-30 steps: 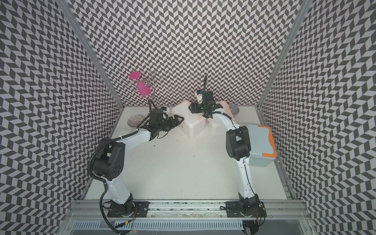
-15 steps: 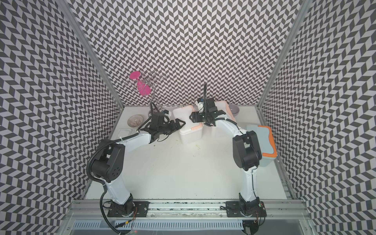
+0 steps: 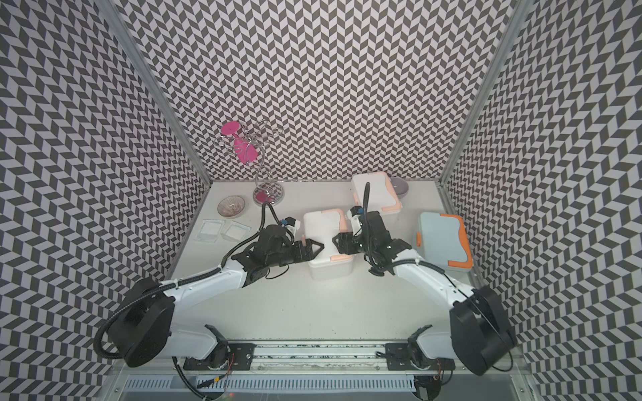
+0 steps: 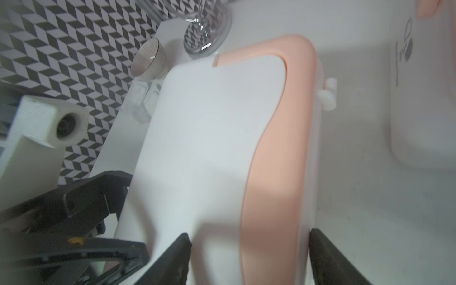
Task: Open first aid kits and take out gauze
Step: Move the first aid kit to the center of the board.
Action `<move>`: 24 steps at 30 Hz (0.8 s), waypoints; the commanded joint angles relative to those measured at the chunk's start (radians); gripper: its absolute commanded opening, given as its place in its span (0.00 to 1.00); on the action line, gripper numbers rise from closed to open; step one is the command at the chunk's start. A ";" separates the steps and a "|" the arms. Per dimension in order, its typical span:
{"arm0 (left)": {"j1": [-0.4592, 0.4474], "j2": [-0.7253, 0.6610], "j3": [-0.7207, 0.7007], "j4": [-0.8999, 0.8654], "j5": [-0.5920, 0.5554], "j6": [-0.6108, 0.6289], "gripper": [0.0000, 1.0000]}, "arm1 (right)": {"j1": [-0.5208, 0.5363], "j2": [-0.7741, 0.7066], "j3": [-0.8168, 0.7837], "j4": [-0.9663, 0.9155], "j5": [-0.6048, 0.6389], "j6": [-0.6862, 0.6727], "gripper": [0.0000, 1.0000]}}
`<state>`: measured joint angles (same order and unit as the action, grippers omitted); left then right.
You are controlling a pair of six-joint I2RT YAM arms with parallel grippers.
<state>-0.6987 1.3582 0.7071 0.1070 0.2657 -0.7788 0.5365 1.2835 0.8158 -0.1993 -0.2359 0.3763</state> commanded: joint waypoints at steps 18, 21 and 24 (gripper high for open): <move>0.013 -0.593 -0.174 -0.216 -0.052 -0.024 1.00 | 0.066 -0.436 -0.071 -0.214 0.201 0.095 1.00; 0.050 -0.620 -0.148 -0.286 -0.053 -0.026 1.00 | 0.067 -0.416 -0.032 -0.231 0.217 0.085 1.00; 0.076 -0.615 -0.171 -0.238 0.016 -0.022 1.00 | 0.061 -0.366 -0.013 -0.233 0.235 0.136 1.00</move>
<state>-0.6399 0.7414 0.5308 -0.1001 0.2348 -0.8215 0.5999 0.8814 0.7841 -0.4210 -0.0509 0.4839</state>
